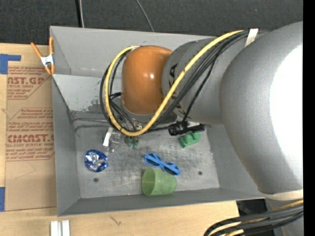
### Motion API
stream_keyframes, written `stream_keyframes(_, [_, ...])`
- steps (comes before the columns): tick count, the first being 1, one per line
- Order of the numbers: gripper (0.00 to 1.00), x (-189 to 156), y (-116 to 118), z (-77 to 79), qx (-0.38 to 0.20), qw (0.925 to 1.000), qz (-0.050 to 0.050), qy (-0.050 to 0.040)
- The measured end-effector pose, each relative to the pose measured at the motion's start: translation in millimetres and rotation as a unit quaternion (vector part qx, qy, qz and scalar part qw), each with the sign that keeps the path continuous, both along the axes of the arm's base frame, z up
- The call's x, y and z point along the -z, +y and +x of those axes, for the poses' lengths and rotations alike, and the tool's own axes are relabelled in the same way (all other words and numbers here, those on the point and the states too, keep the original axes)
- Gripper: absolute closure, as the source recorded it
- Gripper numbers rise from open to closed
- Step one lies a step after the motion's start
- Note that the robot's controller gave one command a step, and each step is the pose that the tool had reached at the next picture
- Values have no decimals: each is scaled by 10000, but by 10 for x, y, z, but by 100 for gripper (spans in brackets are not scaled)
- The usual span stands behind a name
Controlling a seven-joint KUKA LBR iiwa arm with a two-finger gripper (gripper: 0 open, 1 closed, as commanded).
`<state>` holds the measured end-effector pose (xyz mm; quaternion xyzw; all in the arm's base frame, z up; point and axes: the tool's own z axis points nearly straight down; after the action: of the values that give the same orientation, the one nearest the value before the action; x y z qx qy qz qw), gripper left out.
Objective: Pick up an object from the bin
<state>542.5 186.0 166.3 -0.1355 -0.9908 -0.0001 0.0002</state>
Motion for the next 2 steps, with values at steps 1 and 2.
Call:
stream_keyframes(1, [100, -1296, -608, 234, -1372, 9905, -4, -51])
stream_keyframes(2, [100, -185, -150, 8, -656, 9978, 1, 31])
